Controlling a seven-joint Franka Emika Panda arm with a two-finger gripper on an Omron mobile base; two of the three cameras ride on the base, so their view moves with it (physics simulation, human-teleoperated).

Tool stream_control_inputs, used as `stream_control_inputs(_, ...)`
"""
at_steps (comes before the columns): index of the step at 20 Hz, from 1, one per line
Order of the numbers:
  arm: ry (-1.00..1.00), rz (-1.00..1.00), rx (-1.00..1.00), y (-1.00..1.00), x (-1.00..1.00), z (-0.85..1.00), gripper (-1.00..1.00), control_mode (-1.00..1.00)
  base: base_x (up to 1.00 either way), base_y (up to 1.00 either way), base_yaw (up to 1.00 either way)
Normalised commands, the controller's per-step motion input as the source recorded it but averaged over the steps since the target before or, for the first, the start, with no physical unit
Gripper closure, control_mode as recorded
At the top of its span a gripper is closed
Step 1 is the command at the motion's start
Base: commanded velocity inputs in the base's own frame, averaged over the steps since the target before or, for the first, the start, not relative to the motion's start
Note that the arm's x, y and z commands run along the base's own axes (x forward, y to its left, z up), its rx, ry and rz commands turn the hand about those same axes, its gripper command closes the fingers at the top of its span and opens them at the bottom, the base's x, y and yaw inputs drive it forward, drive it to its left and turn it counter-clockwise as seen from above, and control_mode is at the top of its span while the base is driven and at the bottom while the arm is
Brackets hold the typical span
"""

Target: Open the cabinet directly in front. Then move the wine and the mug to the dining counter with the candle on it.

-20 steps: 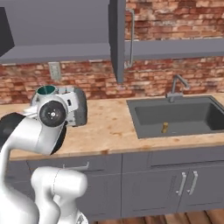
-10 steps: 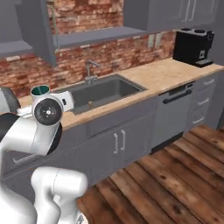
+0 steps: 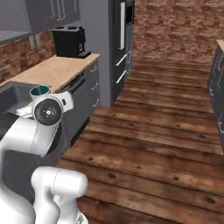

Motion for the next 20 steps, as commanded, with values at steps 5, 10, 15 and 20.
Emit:
stream_control_inputs(5,0.0,0.0,0.0,0.0,0.0,0.0,1.0,1.0,0.66,0.3,-0.67)
stream_control_inputs(10,0.0,0.0,0.0,0.0,0.0,0.0,1.0,1.0,1.0,0.09,-0.25)
stream_control_inputs(15,0.0,0.0,0.0,0.0,0.0,0.0,1.0,1.0,1.0,0.0,-0.13)
stream_control_inputs(20,0.0,0.0,0.0,0.0,0.0,0.0,1.0,1.0,1.0,0.0,-0.02)
